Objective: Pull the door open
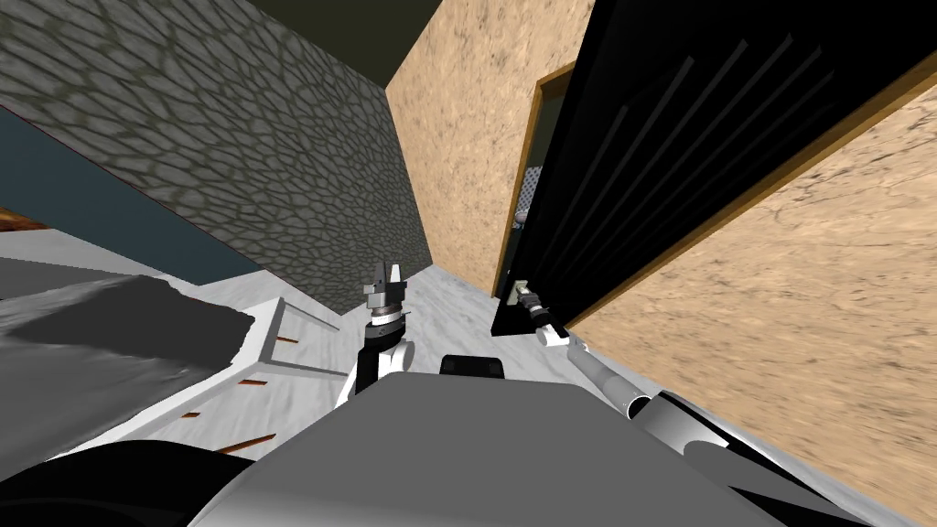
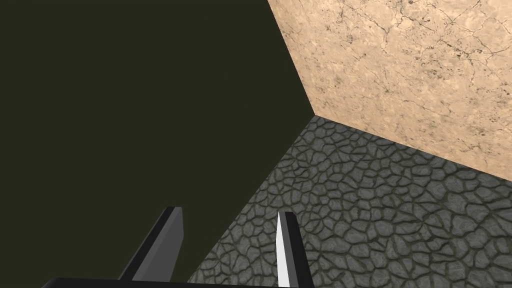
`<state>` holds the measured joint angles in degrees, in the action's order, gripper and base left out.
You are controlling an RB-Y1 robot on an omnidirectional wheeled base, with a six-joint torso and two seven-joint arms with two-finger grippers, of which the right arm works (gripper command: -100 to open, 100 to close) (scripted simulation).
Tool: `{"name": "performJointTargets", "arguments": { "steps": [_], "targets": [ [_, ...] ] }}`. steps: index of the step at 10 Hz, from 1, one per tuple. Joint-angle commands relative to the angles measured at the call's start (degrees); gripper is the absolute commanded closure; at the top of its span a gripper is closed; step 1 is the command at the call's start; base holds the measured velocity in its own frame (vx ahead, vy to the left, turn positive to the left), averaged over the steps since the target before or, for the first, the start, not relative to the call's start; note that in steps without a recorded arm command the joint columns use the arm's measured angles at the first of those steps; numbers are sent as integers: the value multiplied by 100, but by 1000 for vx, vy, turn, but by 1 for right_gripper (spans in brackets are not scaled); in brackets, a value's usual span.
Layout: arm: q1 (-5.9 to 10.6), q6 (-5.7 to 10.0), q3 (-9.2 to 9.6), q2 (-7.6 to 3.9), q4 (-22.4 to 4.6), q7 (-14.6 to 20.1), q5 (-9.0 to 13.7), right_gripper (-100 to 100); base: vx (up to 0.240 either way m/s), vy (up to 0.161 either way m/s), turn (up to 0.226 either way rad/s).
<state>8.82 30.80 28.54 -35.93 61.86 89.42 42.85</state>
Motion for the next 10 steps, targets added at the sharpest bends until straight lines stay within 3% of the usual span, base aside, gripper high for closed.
{"name": "performJointTargets", "arguments": {
  "steps": [1, 5, 6, 7, 8, 10],
  "targets": [
    [-64, 71, 135, -107, 104, 109, -32, 100, -164, -115, 92],
    [-144, 268, 461, -396, 275, 411, -112, 100, -203, -131, 94],
    [-134, 222, 429, -360, 255, 368, -105, 100, -86, -42, 24],
    [-176, 347, 580, -491, 295, 503, -144, 100, -134, -83, 107],
    [-184, 386, 619, -532, 308, 541, -154, 100, -187, -111, 115],
    [-223, 564, 799, -719, 364, 715, -201, 100, -185, -144, 107]
  ]
}}
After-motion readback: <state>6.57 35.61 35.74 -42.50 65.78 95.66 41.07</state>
